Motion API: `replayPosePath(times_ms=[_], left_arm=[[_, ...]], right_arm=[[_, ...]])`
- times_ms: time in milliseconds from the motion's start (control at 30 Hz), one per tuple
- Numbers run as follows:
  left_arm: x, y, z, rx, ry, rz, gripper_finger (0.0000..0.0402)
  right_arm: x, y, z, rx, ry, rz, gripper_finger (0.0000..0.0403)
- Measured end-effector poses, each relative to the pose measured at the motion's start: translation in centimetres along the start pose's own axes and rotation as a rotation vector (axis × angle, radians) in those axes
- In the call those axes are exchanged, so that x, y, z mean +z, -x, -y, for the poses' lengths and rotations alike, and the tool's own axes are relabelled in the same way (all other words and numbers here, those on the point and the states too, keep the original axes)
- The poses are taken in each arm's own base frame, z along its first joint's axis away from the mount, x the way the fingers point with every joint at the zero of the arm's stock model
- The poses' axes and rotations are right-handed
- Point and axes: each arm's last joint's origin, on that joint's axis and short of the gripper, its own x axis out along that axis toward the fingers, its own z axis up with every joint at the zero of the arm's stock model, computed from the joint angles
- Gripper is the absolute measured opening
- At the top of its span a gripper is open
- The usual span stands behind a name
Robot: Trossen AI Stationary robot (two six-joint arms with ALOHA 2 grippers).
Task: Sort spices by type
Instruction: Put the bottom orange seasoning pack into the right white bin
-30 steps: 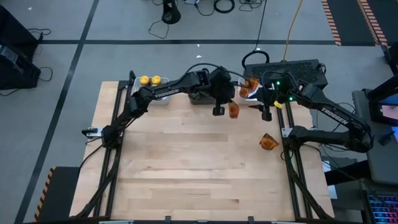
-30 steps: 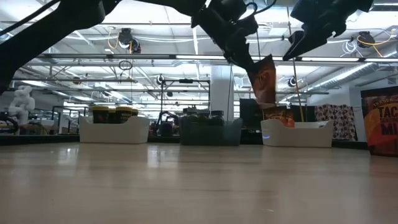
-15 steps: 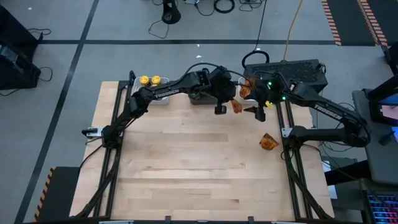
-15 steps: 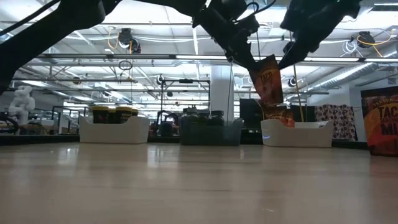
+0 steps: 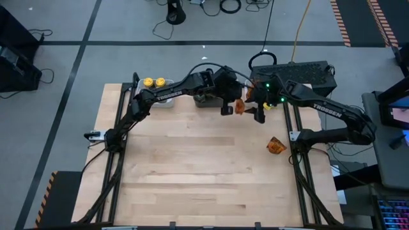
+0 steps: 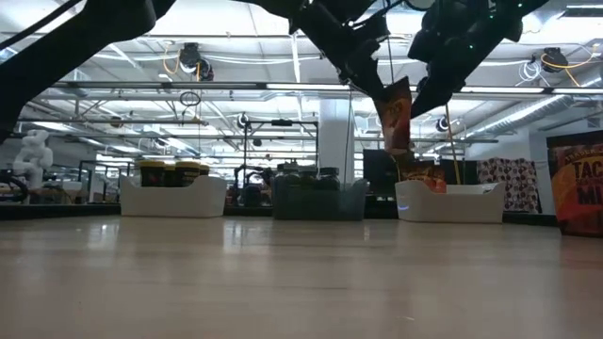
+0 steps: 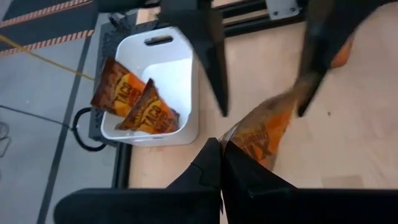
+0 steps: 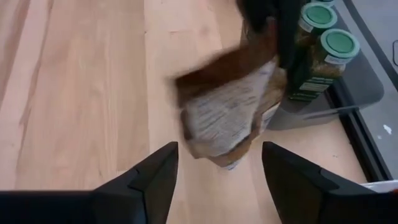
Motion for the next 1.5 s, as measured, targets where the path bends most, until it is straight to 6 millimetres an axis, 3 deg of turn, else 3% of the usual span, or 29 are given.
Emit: replayPosePath(times_ms=[333, 667, 1067, 1233, 1500], left_arm=[[-0.2, 0.0, -0.2, 0.051, 0.001, -0.033, 0.0003], [0.0, 0.0, 0.0, 0.053, -0.001, -0.028, 0.0005], [-0.1, 0.0, 0.0, 0.051, 0.0, -0.035, 0.0006], [-0.2, 0.1, 0.1, 0.048, 0.0, -0.043, 0.0006], [-0.2, 0.1, 0.1, 0.044, 0.0, -0.051, 0.0006]], right_arm=[[0.1, -0.2, -0.5, 0.012, -0.012, 0.0, 0.0208], [0.8, -0.2, 0.0, -0.104, -0.014, 0.041, 0.0208], [0.6, -1.9, 0.7, -0.174, -0.043, -0.023, 0.0203], [0.8, -2.1, 0.9, -0.198, -0.024, -0.015, 0.0163], [0.9, -2.1, 0.9, -0.206, 0.019, -0.002, 0.0036]])
